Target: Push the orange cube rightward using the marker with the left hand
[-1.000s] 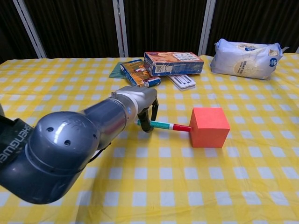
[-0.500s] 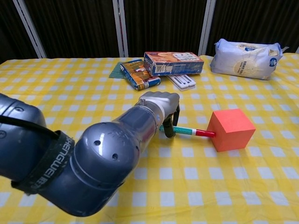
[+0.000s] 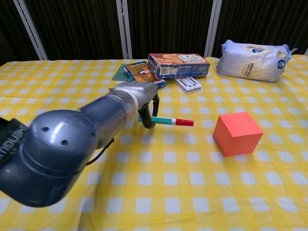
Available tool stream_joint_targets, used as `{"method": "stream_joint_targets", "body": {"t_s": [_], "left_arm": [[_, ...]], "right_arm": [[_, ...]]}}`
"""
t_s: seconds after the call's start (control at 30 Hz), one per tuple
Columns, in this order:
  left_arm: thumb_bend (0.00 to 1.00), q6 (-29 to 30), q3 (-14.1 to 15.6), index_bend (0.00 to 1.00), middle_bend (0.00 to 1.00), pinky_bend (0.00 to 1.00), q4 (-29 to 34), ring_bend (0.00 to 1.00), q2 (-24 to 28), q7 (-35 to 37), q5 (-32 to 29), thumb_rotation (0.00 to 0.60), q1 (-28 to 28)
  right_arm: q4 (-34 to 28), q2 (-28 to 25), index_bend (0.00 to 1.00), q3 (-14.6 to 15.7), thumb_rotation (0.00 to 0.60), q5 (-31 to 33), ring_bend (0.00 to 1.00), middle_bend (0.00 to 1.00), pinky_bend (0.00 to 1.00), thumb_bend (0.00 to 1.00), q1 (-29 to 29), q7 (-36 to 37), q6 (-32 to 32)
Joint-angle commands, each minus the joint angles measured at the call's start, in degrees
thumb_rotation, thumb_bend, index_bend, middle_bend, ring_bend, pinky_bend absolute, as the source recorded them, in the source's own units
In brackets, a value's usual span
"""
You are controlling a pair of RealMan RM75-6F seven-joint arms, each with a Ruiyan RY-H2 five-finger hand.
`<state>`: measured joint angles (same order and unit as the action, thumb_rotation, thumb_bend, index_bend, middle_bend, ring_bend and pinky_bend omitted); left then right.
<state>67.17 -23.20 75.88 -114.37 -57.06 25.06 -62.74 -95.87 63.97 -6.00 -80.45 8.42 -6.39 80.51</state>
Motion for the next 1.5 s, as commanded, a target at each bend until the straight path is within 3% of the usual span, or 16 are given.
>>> {"method": "stream_joint_targets", "body": {"t_s": [0.03, 0.27, 0.47, 0.77, 1.0, 1.13, 1.27, 1.4, 1.5], "left_arm": [[0.49, 3.0, 2.6, 0.57, 0.13, 0.13, 7.2, 0.01, 7.8, 2.1, 1.9, 0.600, 5.7], [0.48, 4.3, 6.7, 0.57, 0.13, 0.13, 16.1, 0.01, 20.5, 7.5, 5.9, 0.600, 13.7], [0.48, 3.1, 9.6, 0.56, 0.13, 0.13, 18.3, 0.01, 27.3, 13.1, 8.4, 0.600, 18.8], [0.44, -0.3, 12.1, 0.52, 0.12, 0.13, 16.1, 0.01, 30.0, 18.9, 11.0, 0.600, 21.8], [0.21, -2.3, 13.0, 0.34, 0.05, 0.08, 13.4, 0.00, 29.5, 20.6, 10.8, 0.600, 22.5], [0.20, -2.2, 13.2, 0.21, 0.04, 0.07, 13.2, 0.00, 29.4, 21.9, 12.0, 0.600, 23.1], [0.20, -1.5, 13.1, 0.17, 0.03, 0.07, 14.8, 0.00, 30.8, 24.6, 13.7, 0.600, 24.5], [0.20, 0.9, 13.5, 0.17, 0.03, 0.07, 17.2, 0.00, 33.7, 28.9, 19.6, 0.600, 26.9], [0.20, 4.0, 15.5, 0.17, 0.03, 0.07, 17.8, 0.00, 36.9, 31.2, 27.2, 0.600, 29.0]], "right_arm": [[-0.1, 0.1, 0.00, 0.0, 0.600, 0.1, 0.00, 0.00, 0.00, 0.30, 0.1, -0.3, -0.1], [-0.3, 0.3, 0.00, 0.0, 0.600, 0.4, 0.00, 0.00, 0.00, 0.30, 0.1, -1.1, -0.1], [-0.4, 0.5, 0.00, -0.1, 0.600, 0.4, 0.00, 0.00, 0.00, 0.30, 0.1, -1.8, 0.1], [-0.6, 0.7, 0.00, -0.3, 0.600, 0.9, 0.00, 0.00, 0.00, 0.30, 0.2, -2.2, 0.0], [-0.6, 0.6, 0.00, -0.2, 0.600, 0.7, 0.00, 0.00, 0.00, 0.30, 0.2, -1.9, -0.1], [-0.5, 0.6, 0.00, -0.1, 0.600, 0.6, 0.00, 0.00, 0.00, 0.30, 0.2, -1.8, -0.1], [-0.5, 0.5, 0.00, -0.1, 0.600, 0.7, 0.00, 0.00, 0.00, 0.30, 0.2, -1.7, -0.2], [-0.5, 0.5, 0.00, -0.1, 0.600, 0.5, 0.00, 0.00, 0.00, 0.30, 0.2, -1.8, -0.1], [-0.4, 0.5, 0.00, 0.0, 0.600, 0.6, 0.00, 0.00, 0.00, 0.30, 0.2, -1.9, -0.1]]}}
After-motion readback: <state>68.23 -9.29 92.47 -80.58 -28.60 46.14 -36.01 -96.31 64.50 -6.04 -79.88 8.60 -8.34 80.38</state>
